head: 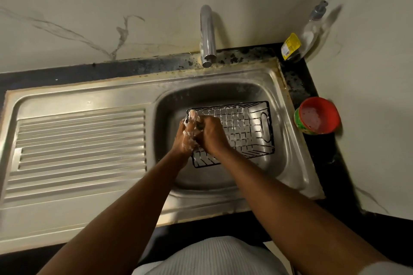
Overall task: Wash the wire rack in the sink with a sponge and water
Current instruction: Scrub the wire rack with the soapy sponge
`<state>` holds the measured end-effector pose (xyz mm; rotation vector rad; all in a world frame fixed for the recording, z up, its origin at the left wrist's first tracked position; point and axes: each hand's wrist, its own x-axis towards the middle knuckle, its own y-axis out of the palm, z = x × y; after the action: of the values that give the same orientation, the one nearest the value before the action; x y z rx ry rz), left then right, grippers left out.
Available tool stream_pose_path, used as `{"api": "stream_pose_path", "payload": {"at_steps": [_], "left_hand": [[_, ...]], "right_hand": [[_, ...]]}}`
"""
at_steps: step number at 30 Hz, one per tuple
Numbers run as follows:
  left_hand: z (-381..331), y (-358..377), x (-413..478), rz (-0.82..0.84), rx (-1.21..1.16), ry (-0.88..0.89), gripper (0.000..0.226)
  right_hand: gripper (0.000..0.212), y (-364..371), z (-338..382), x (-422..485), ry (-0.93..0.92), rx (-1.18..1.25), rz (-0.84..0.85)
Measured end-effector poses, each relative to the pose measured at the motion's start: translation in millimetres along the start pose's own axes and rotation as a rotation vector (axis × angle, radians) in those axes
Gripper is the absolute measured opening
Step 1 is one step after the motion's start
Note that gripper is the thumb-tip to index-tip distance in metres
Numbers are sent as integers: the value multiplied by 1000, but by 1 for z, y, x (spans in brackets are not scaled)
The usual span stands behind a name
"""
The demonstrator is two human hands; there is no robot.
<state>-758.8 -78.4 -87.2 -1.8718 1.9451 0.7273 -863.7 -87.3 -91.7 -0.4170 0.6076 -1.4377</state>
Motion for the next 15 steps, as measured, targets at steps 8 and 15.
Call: {"api": "stream_pose_path", "payload": {"at_steps": [8, 15], "left_hand": [[-6, -12, -1, -25, -56, 24, 93], [-3, -3, -2, -53, -60, -23, 92]], "right_hand": [[28, -83, -71, 9, 68, -639, -229], [26, -63, -58, 2, 127, -546, -161]]}}
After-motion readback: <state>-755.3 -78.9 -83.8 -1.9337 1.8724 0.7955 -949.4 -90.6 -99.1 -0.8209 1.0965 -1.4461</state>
